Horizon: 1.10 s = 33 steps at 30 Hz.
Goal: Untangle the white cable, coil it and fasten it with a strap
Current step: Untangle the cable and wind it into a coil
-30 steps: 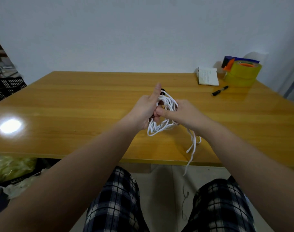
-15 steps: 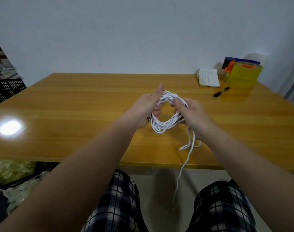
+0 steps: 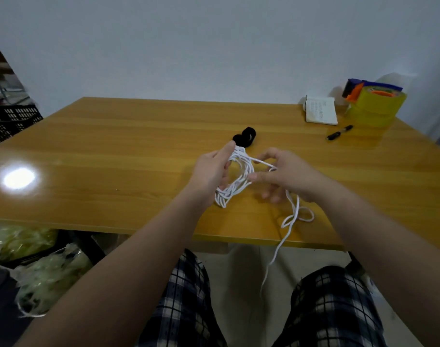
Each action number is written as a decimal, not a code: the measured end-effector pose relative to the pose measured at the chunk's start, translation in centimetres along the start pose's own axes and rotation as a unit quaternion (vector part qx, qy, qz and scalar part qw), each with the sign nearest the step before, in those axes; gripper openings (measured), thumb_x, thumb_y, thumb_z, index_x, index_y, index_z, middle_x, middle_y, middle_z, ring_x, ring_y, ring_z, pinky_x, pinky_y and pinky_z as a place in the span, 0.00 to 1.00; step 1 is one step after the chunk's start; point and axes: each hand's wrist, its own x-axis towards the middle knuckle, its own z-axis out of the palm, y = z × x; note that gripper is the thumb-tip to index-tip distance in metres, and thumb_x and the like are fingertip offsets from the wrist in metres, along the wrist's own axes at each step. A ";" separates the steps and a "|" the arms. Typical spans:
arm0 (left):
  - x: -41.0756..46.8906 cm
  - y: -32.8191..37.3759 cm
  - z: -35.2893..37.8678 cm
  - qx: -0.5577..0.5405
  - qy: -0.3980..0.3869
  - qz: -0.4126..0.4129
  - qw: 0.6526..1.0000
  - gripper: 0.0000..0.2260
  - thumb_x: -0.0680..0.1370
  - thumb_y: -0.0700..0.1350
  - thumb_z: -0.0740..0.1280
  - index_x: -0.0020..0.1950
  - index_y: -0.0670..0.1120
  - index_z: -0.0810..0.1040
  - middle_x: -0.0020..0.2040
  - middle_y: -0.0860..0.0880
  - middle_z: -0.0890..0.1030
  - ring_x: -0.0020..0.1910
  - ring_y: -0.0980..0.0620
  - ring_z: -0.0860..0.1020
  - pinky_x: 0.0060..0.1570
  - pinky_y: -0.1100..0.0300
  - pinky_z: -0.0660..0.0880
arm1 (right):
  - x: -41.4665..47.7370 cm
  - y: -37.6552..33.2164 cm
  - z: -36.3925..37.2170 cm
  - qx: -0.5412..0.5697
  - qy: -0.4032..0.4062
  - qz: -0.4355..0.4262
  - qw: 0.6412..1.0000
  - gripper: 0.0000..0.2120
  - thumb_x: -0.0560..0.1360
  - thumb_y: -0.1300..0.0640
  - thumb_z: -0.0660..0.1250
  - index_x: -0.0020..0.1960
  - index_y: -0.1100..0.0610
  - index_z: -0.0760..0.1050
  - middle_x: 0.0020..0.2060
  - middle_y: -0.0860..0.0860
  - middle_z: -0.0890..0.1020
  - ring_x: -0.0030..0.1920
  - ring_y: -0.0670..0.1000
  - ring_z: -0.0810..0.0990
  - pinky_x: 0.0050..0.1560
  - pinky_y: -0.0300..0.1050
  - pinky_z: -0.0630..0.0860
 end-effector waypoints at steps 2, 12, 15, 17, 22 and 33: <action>0.0 -0.3 -0.3 0.009 0.019 0.017 1.000 0.20 0.79 0.54 0.64 0.31 0.47 0.62 0.23 0.53 0.58 0.22 0.54 0.56 0.23 0.62 0.55 | 0.0 -0.1 -0.4 -0.042 0.020 -0.026 0.999 0.19 0.68 0.53 0.74 0.55 0.56 0.74 0.32 0.53 0.80 0.22 0.44 0.72 0.21 0.35 0.66; -0.6 -1.3 -1.4 -0.116 0.077 0.002 0.990 0.20 0.78 0.54 0.64 0.31 0.47 0.64 0.23 0.54 0.58 0.21 0.55 0.56 0.24 0.60 0.58 | 0.0 2.0 -4.8 -0.093 0.176 -0.094 0.975 0.09 0.73 0.53 0.69 0.47 0.58 0.81 0.45 0.57 0.81 0.49 0.48 0.76 0.50 0.46 0.71; -0.9 -1.3 -1.4 -0.185 0.030 -0.027 0.982 0.22 0.78 0.57 0.63 0.30 0.48 0.62 0.22 0.54 0.57 0.19 0.55 0.56 0.22 0.62 0.58 | 1.2 2.9 -2.6 -0.094 0.222 -0.085 0.967 0.14 0.77 0.51 0.64 0.41 0.60 0.79 0.30 0.55 0.75 0.33 0.48 0.71 0.40 0.44 0.66; -1.3 -1.3 -1.5 -0.204 -0.011 -0.041 0.978 0.23 0.77 0.60 0.60 0.30 0.48 0.59 0.21 0.53 0.56 0.18 0.56 0.56 0.21 0.63 0.57 | 1.9 3.2 -1.5 -0.125 0.256 -0.066 0.956 0.17 0.78 0.49 0.61 0.37 0.58 0.77 0.25 0.50 0.69 0.29 0.48 0.67 0.36 0.43 0.63; -2.9 -0.6 -0.5 -0.242 -0.105 -0.035 0.964 0.19 0.73 0.59 0.61 0.28 0.48 0.66 0.22 0.53 0.65 0.20 0.58 0.66 0.22 0.65 0.65 | 2.3 3.5 -0.1 -0.197 0.285 -0.014 0.938 0.27 0.79 0.41 0.52 0.27 0.55 0.67 0.25 0.52 0.70 0.32 0.56 0.72 0.30 0.45 0.62; 0.3 3.2 -1.4 -0.321 0.000 0.018 0.947 0.15 0.81 0.49 0.59 0.61 0.38 0.67 0.66 0.33 0.72 0.65 0.41 0.74 0.59 0.48 0.76 | 0.1 3.4 2.0 -0.476 0.042 -0.169 0.862 0.17 0.80 0.54 0.55 0.69 0.47 0.63 0.50 0.52 0.73 0.54 0.56 0.73 0.41 0.47 0.65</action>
